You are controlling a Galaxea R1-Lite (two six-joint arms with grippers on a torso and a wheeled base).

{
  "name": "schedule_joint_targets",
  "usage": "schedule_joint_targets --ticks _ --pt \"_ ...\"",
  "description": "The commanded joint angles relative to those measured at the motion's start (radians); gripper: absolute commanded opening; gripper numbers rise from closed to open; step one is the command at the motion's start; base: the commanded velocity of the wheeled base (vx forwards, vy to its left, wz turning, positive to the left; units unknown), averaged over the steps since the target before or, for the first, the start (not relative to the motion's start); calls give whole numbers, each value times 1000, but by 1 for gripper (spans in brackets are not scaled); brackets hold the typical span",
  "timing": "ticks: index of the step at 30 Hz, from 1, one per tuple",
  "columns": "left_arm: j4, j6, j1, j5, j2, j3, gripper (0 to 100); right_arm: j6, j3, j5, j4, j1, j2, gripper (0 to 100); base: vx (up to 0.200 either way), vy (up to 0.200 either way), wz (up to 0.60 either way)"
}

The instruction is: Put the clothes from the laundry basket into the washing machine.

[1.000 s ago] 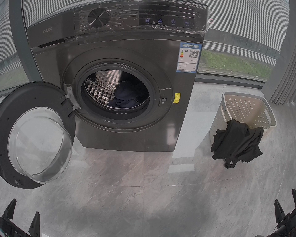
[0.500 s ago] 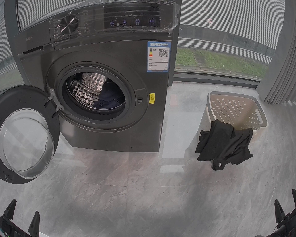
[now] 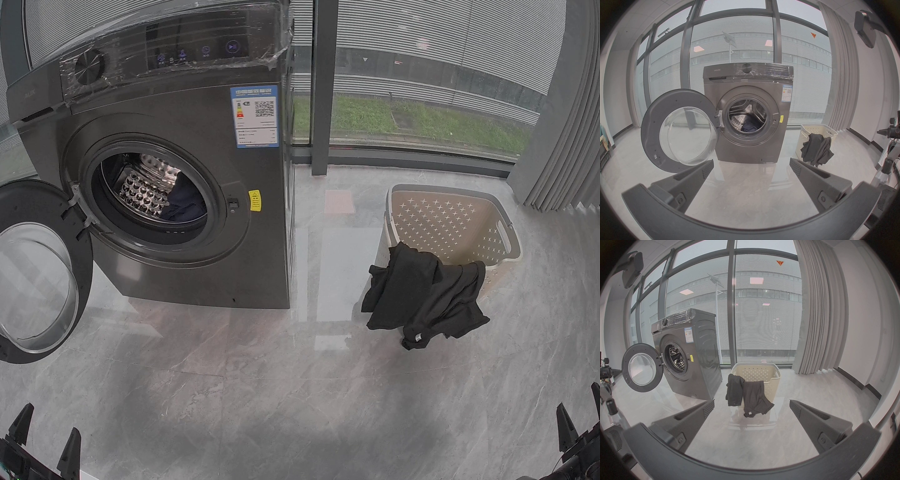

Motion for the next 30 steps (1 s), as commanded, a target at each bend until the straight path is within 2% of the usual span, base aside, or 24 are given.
schedule_joint_targets --ticks 1,14,30 --pt "0 0 0 -1 -12 16 100 0 16 0 0 0 -13 100 0 -200 0" --pt "0 0 0 1 -12 16 100 0 15 0 0 0 -13 100 0 -200 0" --pt "0 0 0 -1 -12 16 100 -2 15 0 0 -2 -13 100 0 -13 0"
